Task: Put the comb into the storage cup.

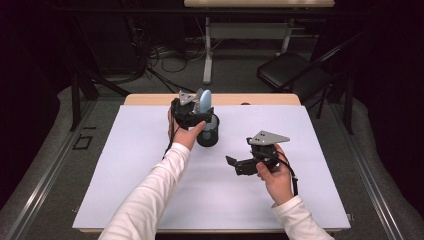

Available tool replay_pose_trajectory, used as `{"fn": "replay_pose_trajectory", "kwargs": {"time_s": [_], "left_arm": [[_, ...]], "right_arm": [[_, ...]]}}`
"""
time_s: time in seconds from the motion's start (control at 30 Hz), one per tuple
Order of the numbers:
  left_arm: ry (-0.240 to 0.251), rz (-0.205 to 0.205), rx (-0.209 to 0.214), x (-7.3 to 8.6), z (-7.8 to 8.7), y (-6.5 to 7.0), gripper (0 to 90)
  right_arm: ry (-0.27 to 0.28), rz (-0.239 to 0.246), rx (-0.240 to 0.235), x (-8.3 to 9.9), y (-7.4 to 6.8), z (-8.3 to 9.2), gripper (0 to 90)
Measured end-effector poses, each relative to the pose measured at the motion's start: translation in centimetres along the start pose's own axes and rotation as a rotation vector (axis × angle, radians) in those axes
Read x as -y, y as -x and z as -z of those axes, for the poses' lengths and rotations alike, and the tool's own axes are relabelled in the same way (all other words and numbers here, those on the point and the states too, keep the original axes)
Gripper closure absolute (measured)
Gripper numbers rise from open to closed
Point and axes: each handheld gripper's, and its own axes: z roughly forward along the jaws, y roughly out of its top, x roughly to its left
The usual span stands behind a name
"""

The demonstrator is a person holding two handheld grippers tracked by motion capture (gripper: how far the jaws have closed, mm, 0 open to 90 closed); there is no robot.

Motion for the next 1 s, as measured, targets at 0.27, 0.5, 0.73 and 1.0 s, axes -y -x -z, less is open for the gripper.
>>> {"fn": "replay_pose_trajectory", "kwargs": {"time_s": [0.27,0.5,0.73,1.0], "left_arm": [[-0.002,0.004,0.013,-0.16,0.27,-0.27,6.9],[0.017,0.003,0.023,-0.34,0.48,-0.35,3.2],[0.034,0.034,0.03,-0.42,0.56,-0.53,0.5],[0.018,0.026,0.023,-0.51,0.72,-0.62,0.5]], "right_arm": [[0.0,0.001,-0.002,-0.01,-0.05,-0.01,3.5],[-0.004,0.004,-0.001,0.01,-0.11,-0.05,3.5],[-0.004,0.004,-0.002,0.01,-0.12,-0.05,3.5],[-0.001,0.003,-0.001,-0.01,-0.14,-0.02,3.5]]}}
